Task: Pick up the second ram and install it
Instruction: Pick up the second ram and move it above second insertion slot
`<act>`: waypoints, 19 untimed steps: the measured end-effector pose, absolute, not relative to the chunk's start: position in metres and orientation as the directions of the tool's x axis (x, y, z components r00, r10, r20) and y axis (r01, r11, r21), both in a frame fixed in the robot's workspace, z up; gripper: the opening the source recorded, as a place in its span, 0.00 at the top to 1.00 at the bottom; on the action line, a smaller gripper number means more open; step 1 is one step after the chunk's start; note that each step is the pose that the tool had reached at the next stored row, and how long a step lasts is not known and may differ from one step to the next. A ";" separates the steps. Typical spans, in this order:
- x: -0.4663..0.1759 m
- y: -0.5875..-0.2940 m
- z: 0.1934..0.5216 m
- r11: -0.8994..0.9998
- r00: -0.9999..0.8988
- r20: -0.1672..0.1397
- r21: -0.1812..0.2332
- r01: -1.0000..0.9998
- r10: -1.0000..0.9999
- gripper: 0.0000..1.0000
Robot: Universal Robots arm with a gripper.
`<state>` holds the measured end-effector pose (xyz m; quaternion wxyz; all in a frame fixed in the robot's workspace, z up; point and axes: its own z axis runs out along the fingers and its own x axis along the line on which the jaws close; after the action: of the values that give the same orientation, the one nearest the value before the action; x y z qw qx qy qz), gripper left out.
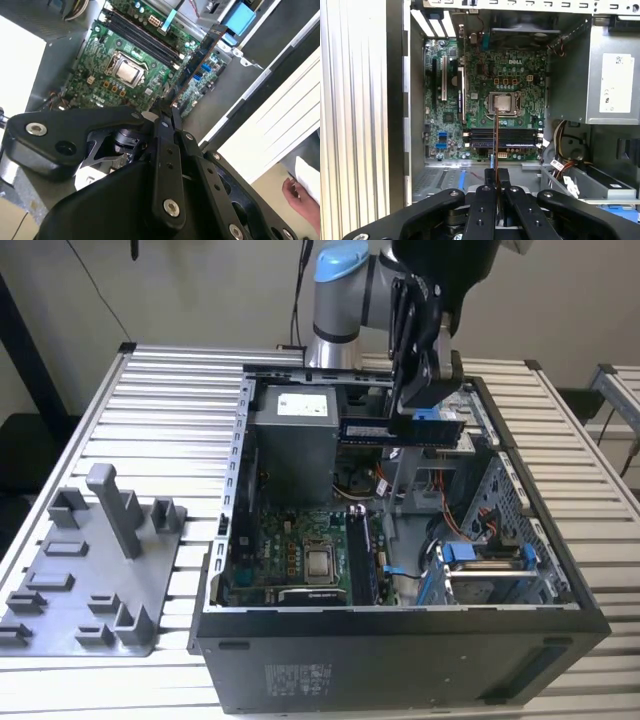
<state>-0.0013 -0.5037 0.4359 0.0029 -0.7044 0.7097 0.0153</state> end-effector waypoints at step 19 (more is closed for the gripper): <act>-0.001 -0.447 0.435 0.007 -0.008 -0.063 0.018 -1.000 -0.998 0.87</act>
<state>-0.0013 -0.4469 0.4353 0.0162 -0.7042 0.7092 0.0287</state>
